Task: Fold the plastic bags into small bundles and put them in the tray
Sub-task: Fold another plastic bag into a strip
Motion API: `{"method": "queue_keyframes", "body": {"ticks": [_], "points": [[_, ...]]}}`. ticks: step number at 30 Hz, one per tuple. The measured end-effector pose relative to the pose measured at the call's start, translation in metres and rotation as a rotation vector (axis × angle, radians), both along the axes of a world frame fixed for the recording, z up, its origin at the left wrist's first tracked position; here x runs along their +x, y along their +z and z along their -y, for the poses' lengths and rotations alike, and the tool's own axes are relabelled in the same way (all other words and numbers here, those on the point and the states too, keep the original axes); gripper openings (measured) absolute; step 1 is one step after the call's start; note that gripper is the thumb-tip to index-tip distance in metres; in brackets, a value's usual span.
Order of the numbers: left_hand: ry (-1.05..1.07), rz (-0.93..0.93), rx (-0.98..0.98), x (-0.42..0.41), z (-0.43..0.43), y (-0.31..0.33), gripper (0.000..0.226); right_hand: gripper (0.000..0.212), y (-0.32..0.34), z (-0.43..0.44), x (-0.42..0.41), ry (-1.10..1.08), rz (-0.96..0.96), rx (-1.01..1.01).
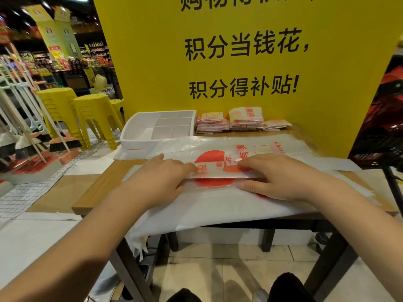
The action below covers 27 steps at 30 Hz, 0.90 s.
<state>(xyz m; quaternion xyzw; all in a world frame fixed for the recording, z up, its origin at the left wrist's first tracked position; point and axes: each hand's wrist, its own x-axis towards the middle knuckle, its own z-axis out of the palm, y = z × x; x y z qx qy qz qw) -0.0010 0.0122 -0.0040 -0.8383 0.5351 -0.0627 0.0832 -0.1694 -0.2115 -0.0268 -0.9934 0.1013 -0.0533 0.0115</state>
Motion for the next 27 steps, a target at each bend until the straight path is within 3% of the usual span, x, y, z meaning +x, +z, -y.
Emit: {"method": "queue_keyframes", "body": {"ticks": [4, 7, 10, 13, 16, 21, 25, 27], "points": [[-0.068, 0.072, -0.255, 0.014, 0.005, 0.009, 0.029, 0.034, 0.014, -0.011, 0.004, 0.063, 0.123, -0.172], [-0.099, 0.117, -0.524, 0.023, 0.007, 0.024, 0.021, 0.016, 0.029, -0.018, 0.005, 0.099, 0.222, -0.116], [-0.049, 0.230, -0.677, 0.022, 0.008, 0.036, 0.028, 0.005, 0.051, -0.022, 0.003, 0.079, 0.260, 0.214], [-0.067, 0.241, -0.874, -0.012, 0.000, 0.043, 0.035, 0.008, 0.060, -0.027, 0.003, 0.036, 0.280, 0.721], [-0.062, -0.071, -0.986, -0.067, -0.012, 0.034, 0.032, 0.013, 0.059, -0.029, 0.004, -0.057, 0.384, 1.143], [0.042, -0.775, -0.849, -0.126, -0.026, -0.007, 0.053, 0.012, 0.036, -0.055, 0.006, -0.220, 0.534, 1.452], [0.148, -1.383, -0.935, -0.144, -0.029, -0.049, 0.046, 0.027, 0.002, -0.072, 0.004, -0.411, 0.549, 1.416], [0.177, -1.503, -0.972, -0.148, -0.032, -0.065, 0.037, 0.036, -0.003, -0.081, -0.004, -0.437, 0.529, 1.224]]}}
